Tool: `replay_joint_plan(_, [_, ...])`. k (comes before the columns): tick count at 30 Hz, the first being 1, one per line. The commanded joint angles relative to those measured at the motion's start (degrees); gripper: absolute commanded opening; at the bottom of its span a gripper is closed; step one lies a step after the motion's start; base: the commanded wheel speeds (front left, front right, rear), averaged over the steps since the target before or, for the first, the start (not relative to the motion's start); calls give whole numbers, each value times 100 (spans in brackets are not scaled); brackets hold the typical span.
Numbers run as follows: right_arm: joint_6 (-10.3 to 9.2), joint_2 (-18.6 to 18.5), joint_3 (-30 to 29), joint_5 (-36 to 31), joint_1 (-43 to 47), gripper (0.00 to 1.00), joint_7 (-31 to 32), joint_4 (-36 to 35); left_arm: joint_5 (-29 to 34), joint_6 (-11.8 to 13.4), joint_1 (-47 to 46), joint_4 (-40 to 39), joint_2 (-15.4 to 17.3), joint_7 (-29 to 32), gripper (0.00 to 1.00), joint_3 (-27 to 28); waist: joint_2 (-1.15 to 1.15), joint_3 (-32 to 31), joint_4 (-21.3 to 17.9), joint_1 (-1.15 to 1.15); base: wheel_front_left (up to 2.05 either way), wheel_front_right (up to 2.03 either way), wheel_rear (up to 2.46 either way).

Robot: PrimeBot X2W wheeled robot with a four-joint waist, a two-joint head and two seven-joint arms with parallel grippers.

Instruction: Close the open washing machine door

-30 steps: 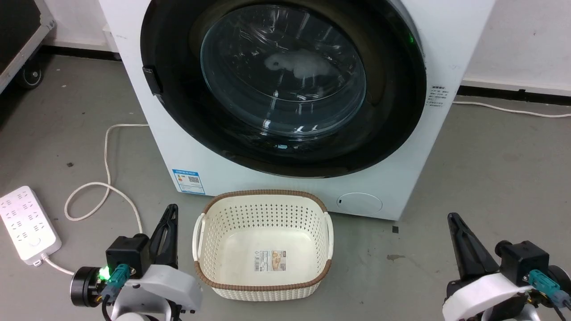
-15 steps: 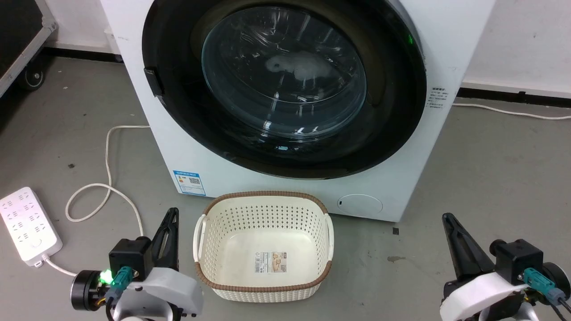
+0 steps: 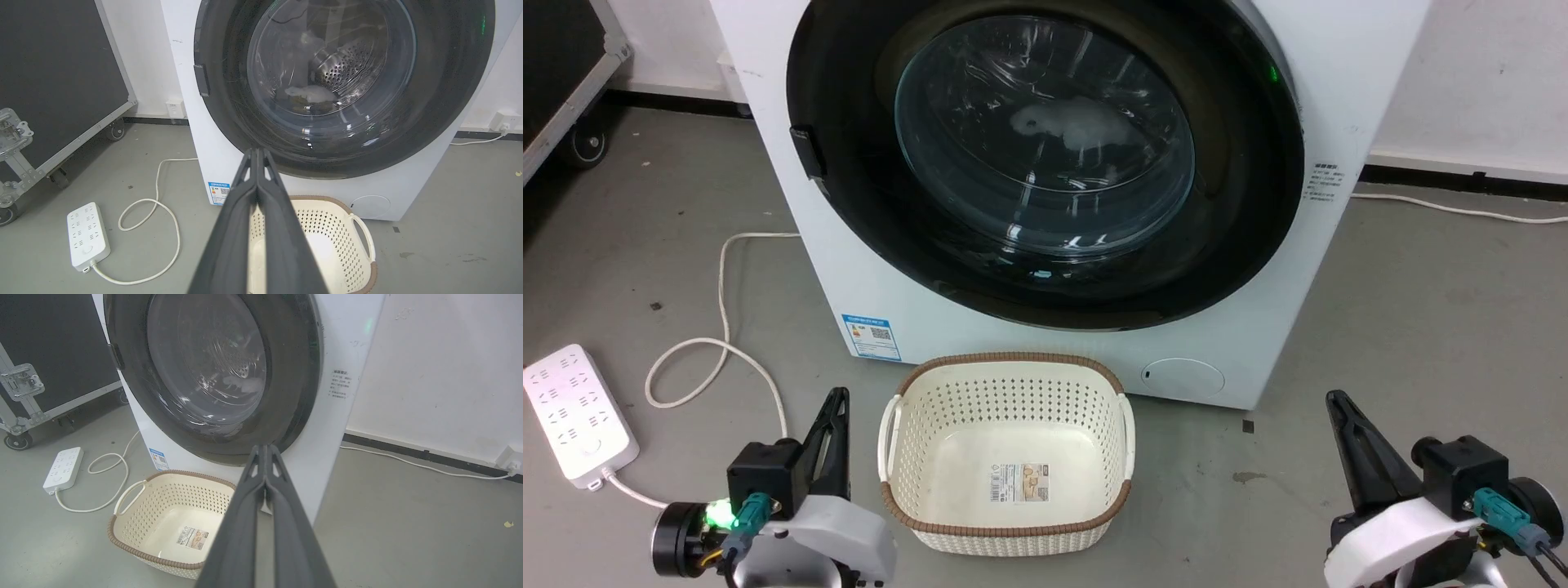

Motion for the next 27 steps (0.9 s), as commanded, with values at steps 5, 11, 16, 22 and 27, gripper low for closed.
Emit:
replay_joint_plan(5, [-3, -13, 36, -78, 95, 0, 58, -64, 137, -28, 117, -75, -70, 56, 0, 74, 0, -11, 5, 0, 0, 0, 0])
replay_joint_plan(11, [-3, -13, 60, -115, 101, 0, 107, -91, 235, -30, 162, -126, -124, 110, 0, 122, 0, -25, 11, 0, 0, 0, 0])
replay_joint_plan(16, [-3, -14, 79, -145, 105, 0, 147, -114, 316, -31, 199, -168, -168, 156, 0, 163, 0, -36, 16, 0, 0, 0, 0])
replay_joint_plan(22, [-3, -15, 103, -182, 111, 0, 196, -142, 413, -33, 244, -219, -222, 210, 0, 211, 0, -49, 22, 0, 0, 0, 0])
replay_joint_plan(27, [-3, -15, 107, -188, 112, 0, 205, -147, 431, -34, 252, -228, -231, 220, 0, 220, 0, -52, 23, 0, 0, 0, 0])
